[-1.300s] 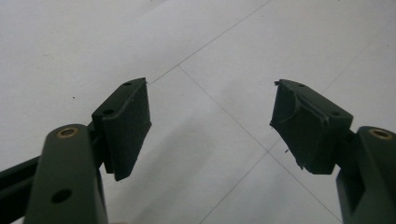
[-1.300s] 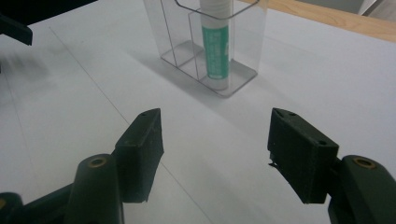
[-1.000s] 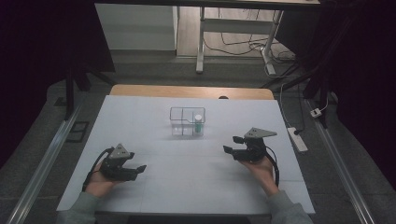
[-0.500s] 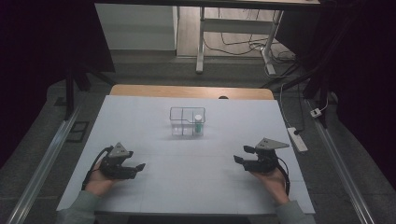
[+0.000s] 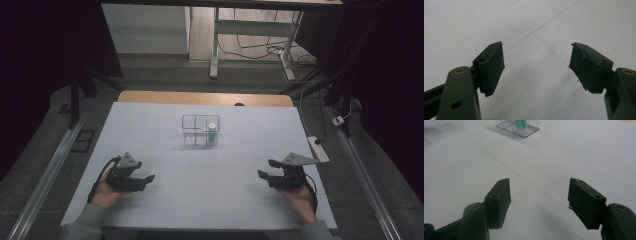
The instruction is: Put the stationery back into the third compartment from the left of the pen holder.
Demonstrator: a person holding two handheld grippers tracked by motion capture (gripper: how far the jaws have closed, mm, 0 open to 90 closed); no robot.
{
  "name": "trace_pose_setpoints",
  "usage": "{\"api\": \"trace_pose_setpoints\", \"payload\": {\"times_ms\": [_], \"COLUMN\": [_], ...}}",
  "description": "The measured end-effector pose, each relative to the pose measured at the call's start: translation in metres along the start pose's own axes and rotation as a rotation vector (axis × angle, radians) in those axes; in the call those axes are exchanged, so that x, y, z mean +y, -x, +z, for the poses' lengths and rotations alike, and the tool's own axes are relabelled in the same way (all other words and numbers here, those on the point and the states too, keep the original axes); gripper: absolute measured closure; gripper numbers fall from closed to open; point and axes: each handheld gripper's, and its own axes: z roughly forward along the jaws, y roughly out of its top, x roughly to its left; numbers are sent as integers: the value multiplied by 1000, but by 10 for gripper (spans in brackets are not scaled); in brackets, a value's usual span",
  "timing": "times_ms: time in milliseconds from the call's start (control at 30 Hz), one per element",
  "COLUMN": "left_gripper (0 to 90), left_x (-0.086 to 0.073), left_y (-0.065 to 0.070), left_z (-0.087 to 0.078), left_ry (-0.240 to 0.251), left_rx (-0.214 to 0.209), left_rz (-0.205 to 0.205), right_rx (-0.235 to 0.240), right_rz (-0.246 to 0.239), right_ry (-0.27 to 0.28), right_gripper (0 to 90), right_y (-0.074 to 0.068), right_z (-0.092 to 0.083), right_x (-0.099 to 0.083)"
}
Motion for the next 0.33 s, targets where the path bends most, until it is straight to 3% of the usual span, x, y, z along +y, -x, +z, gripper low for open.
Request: {"api": "trace_pose_setpoints", "payload": {"times_ms": [333], "left_gripper": [274], "left_x": [-1], "left_y": [0], "left_z": [0], "left_ry": [-4], "left_rx": [1], "left_rz": [1], "right_rx": [0], "right_rz": [-14], "right_ry": [-3], "right_gripper": [342], "right_y": [-1], "right_z": [0], "right_x": [1]}}
